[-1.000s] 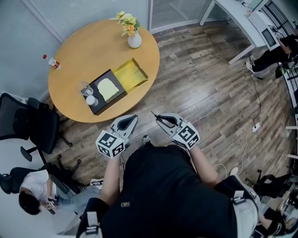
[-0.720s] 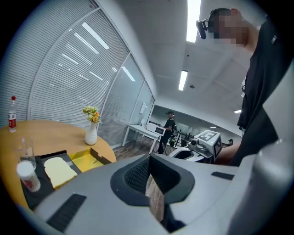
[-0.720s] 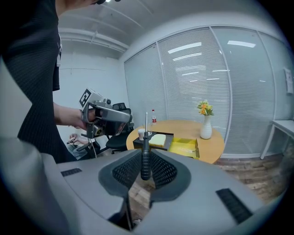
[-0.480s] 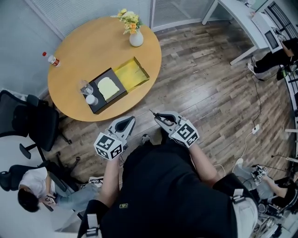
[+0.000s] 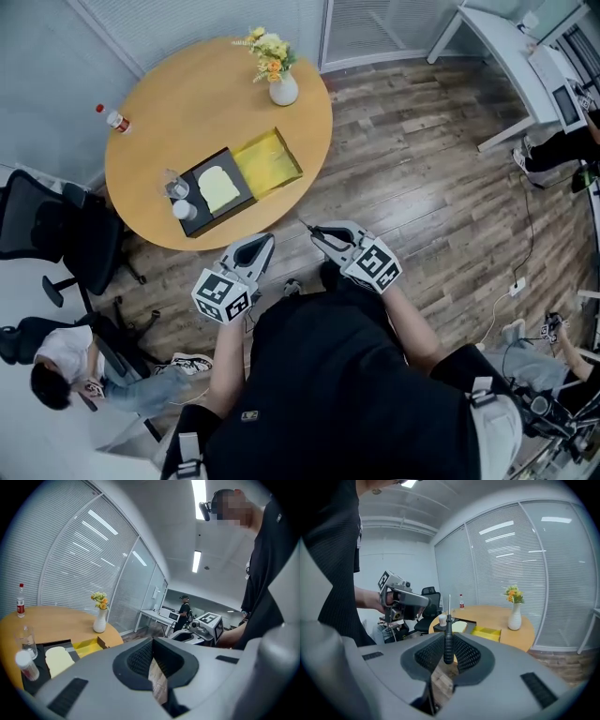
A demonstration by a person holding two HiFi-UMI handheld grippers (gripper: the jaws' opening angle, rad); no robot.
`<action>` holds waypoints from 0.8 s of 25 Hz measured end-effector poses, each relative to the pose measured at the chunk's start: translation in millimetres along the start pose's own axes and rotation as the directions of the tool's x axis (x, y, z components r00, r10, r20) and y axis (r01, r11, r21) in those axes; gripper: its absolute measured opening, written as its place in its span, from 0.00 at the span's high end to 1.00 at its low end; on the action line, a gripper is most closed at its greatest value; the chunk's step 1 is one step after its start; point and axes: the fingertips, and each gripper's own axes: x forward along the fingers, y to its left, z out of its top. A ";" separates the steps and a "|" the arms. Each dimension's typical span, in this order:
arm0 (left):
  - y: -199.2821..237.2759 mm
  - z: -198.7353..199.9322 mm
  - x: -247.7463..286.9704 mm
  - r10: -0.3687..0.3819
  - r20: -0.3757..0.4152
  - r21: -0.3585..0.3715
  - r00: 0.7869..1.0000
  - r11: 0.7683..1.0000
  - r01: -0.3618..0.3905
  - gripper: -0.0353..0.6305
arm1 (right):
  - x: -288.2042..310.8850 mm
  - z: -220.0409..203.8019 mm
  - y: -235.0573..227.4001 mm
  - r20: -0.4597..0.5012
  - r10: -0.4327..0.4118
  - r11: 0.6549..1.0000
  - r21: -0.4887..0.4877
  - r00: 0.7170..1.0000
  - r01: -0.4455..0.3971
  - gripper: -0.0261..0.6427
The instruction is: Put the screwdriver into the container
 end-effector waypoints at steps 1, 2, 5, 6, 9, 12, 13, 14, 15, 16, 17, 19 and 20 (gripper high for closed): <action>-1.2 2.7 6.4 0.003 0.003 0.001 1.000 1.000 -0.003 0.94 | -2.1 1.8 -6.4 0.003 0.006 1.000 -0.006 1.000 -0.006 0.88; -2.7 5.0 12.9 0.006 0.005 0.003 1.000 1.000 -0.006 0.94 | -4.7 2.7 -13.1 0.004 0.010 1.000 -0.010 1.000 -0.010 0.88; -6.7 9.1 31.6 0.017 0.004 0.004 1.000 1.000 -0.017 0.94 | -12.7 1.1 -32.0 0.004 0.021 1.000 -0.010 1.000 -0.021 0.88; -6.9 10.6 37.8 0.025 0.004 0.003 1.000 1.000 -0.025 0.94 | -15.3 -0.1 -38.0 0.003 0.028 1.000 -0.009 1.000 -0.028 0.88; -6.3 19.6 56.6 0.054 0.014 0.004 0.998 0.999 -0.054 0.94 | -23.2 -2.1 -57.2 -0.002 0.051 0.999 -0.010 0.999 -0.051 0.88; -6.7 28.4 73.6 0.088 0.029 0.006 0.996 0.996 -0.088 0.94 | -28.3 -4.3 -77.3 -0.012 0.080 0.997 -0.019 0.997 -0.080 0.88; -6.2 29.8 77.8 0.103 0.033 0.005 0.994 0.995 -0.103 0.94 | -28.5 -5.3 -82.5 -0.016 0.096 0.995 -0.024 0.995 -0.097 0.88; -5.5 30.4 81.2 0.118 0.035 0.001 0.992 0.993 -0.118 0.94 | -28.3 -6.9 -86.9 -0.020 0.114 0.993 -0.028 0.993 -0.114 0.88; -4.9 30.2 84.2 0.135 0.035 -0.004 0.990 0.991 -0.135 0.94 | -28.1 -8.9 -90.7 -0.024 0.132 0.991 -0.031 0.991 -0.132 0.88; -4.4 29.7 86.7 0.152 0.035 -0.010 0.988 0.988 -0.152 0.94 | -27.7 -10.7 -94.2 -0.027 0.149 0.988 -0.032 0.988 -0.150 0.88; -4.1 29.2 88.8 0.170 0.035 -0.016 0.985 0.985 -0.170 0.94 | -27.1 -12.0 -97.4 -0.030 0.167 0.985 -0.032 0.986 -0.168 0.88; -3.7 28.3 91.9 0.205 0.039 -0.033 0.978 0.978 -0.204 0.94 | -24.0 -14.5 -103.1 -0.039 0.204 0.978 -0.040 0.978 -0.205 0.88; -3.9 27.4 92.7 0.221 0.041 -0.041 0.974 0.975 -0.220 0.94 | -21.5 -16.1 -105.5 -0.045 0.223 0.973 -0.048 0.974 -0.225 0.88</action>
